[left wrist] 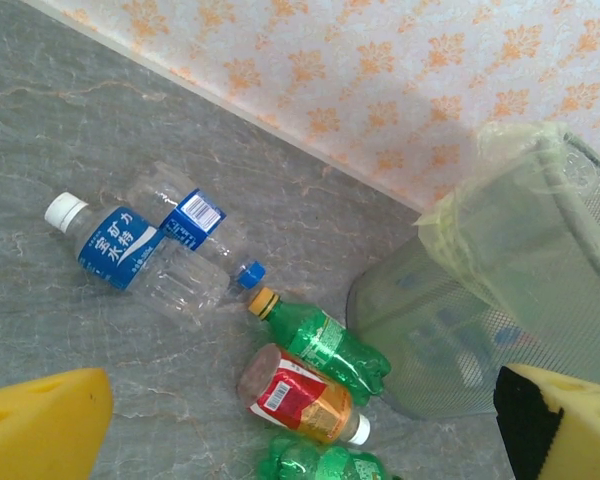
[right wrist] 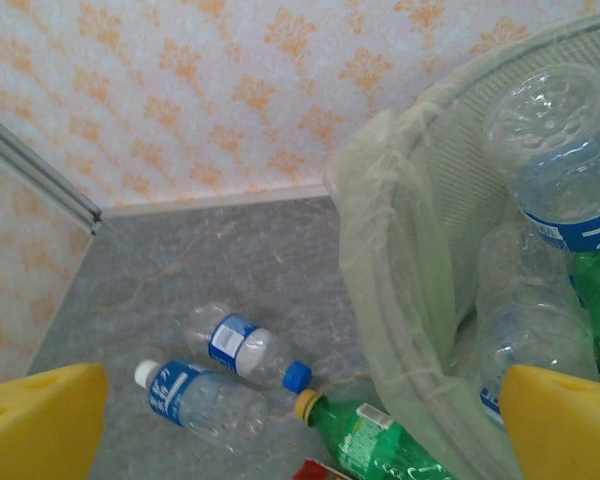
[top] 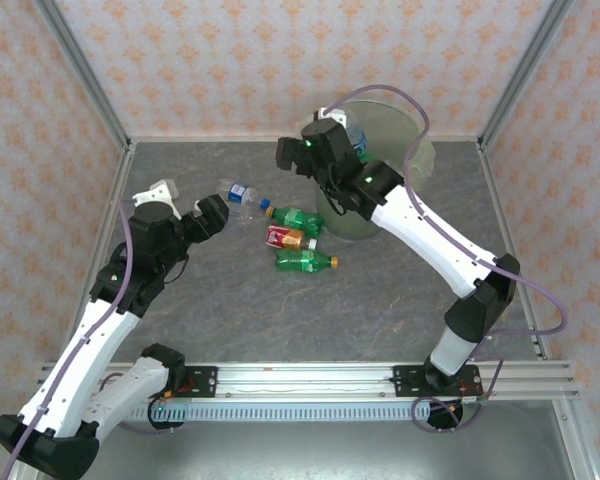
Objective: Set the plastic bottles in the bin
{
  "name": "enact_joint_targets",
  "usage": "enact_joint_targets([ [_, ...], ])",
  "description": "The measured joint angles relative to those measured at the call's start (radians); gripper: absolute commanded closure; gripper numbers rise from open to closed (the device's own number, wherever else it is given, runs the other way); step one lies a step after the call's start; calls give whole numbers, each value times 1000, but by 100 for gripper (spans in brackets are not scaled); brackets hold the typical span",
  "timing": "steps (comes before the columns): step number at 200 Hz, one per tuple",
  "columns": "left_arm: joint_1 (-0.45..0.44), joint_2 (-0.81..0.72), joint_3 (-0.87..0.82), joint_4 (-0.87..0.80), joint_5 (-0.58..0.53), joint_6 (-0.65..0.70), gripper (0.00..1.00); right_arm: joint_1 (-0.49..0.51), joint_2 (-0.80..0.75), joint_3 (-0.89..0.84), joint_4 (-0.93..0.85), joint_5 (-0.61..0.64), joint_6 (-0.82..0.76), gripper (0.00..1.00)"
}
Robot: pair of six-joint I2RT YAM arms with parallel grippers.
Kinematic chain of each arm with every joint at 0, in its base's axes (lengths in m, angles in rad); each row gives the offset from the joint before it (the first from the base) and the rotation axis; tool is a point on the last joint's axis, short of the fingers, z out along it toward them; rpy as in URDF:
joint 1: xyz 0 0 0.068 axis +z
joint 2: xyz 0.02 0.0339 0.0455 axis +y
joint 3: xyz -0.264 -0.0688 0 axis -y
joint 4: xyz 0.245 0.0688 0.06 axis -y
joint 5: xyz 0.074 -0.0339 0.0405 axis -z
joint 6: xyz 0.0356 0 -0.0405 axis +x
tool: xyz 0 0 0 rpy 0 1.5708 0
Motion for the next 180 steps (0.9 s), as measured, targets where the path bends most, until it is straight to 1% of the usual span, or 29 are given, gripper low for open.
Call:
enact_joint_targets([
  [21,0,-30,0,-21,-2,0,1,35,3,-15,-12,32,-54,0],
  [45,0,-66,0,-45,-8,0,1,117,26,-18,-25,69,-123,0],
  [71,0,-107,0,-79,-17,0,1,180,78,-32,-37,73,-176,0],
  [82,0,-122,-1,-92,-25,0,1,187,95,-53,-47,66,-195,0],
  [101,0,-151,-11,-117,-47,-11,1,190,125,-78,-77,45,-228,5],
  [141,0,-207,-54,-171,-69,-42,1,210,204,-89,-131,14,-303,9],
  [180,0,-211,-55,-195,-80,-49,1,218,251,-194,-155,-15,-367,12],
])
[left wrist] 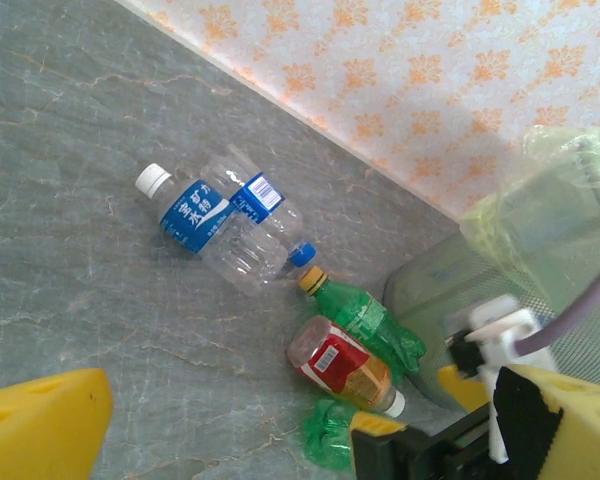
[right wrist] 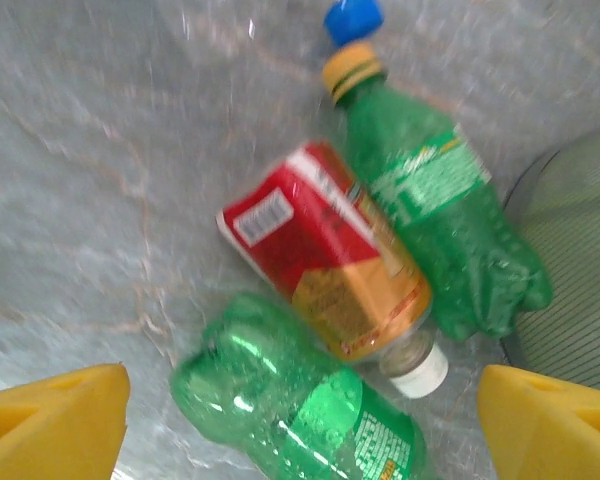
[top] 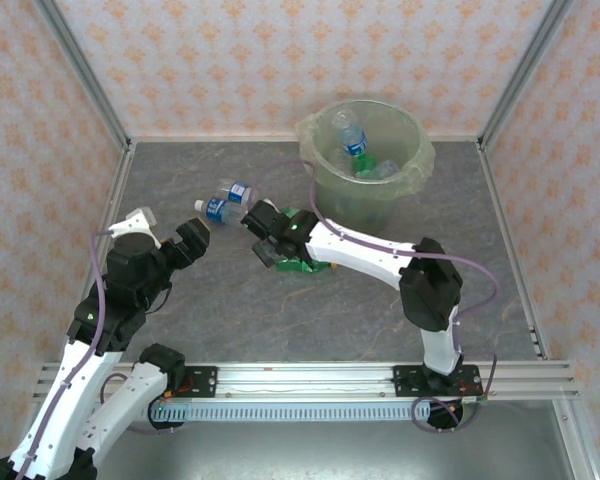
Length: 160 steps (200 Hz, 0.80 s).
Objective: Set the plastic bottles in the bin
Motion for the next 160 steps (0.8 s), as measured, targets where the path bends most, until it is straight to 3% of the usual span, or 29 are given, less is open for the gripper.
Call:
enact_joint_targets([
  [160,0,0,0,-3,-18,0,1,0,109,-87,-26,-30,-106,19],
])
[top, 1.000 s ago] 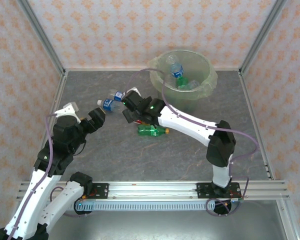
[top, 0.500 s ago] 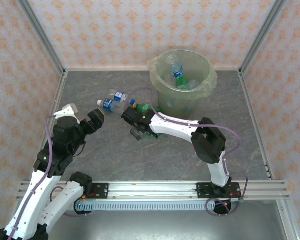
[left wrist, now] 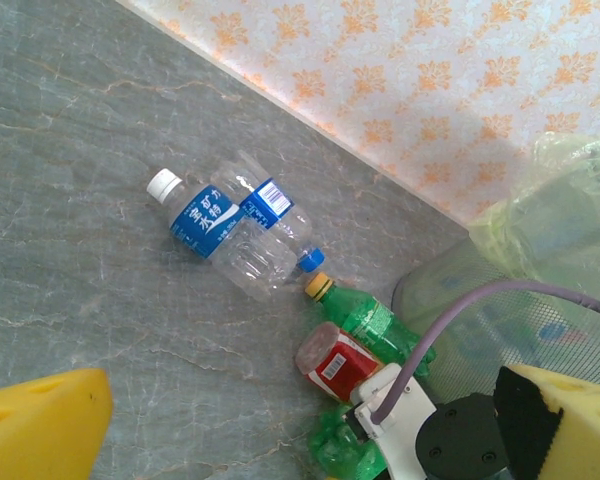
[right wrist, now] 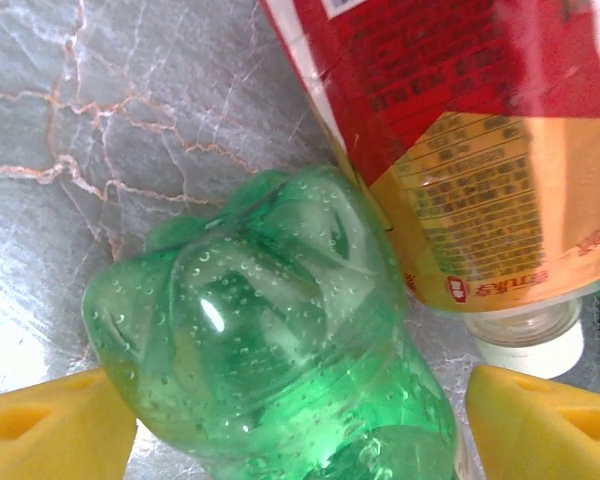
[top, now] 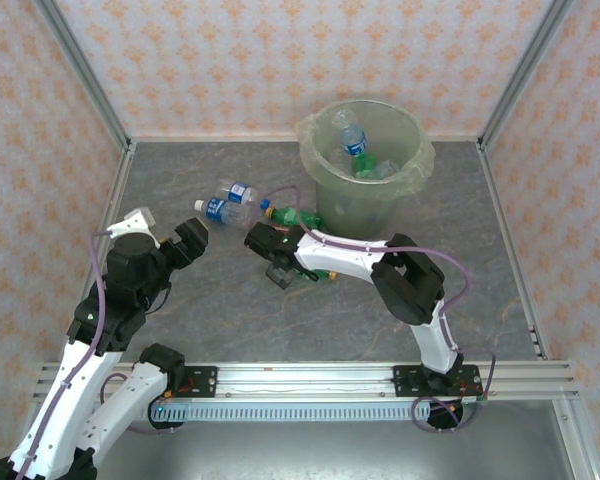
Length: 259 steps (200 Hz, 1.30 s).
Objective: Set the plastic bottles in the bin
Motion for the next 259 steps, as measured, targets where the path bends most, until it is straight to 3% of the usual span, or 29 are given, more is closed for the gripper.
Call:
enact_joint_targets([
  [54,0,0,0,0,0,0,1,0,25,-24,0,-40,2,25],
  [126,0,0,0,0,-4,0,1,8,31,-13,-8,-56,27,44],
  [195,0,3,1,0,-3,0,1,8,-34,21,-11,-57,98,44],
  [259,0,5,2,0,1,0,1,-16,-171,193,17,-16,167,45],
])
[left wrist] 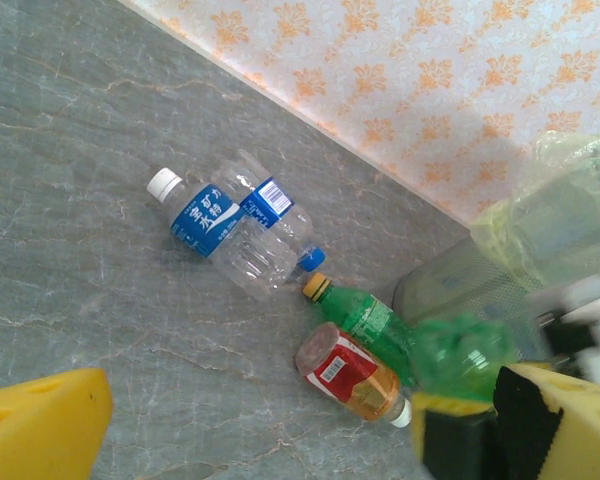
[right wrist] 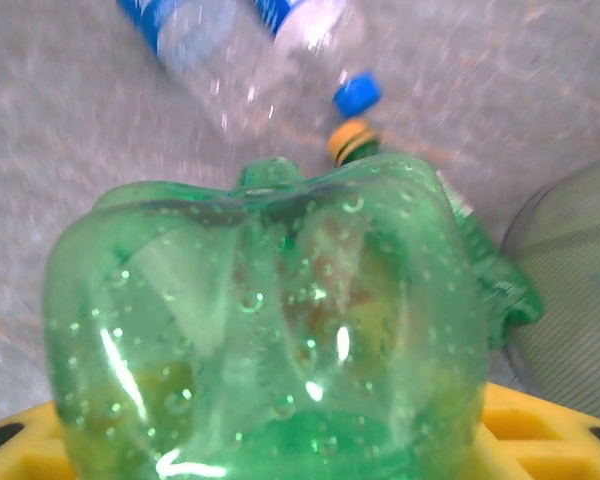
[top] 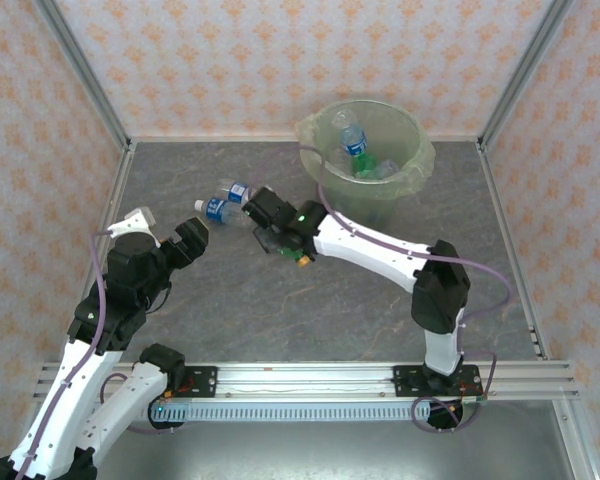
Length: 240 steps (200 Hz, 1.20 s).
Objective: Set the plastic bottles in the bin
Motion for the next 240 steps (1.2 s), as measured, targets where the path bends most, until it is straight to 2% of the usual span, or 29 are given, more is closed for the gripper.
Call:
enact_joint_targets([
  [59,0,0,5,8,20,0,1,-106,-88,126,56,25,70,46],
  [105,0,1,5,61,109,2,1,-214,-168,182,123,50,113,47],
  [172,0,55,5,171,270,27,1,-383,-256,138,243,140,157,47],
  [240,0,85,6,196,323,54,1,-560,-275,29,349,182,198,47],
])
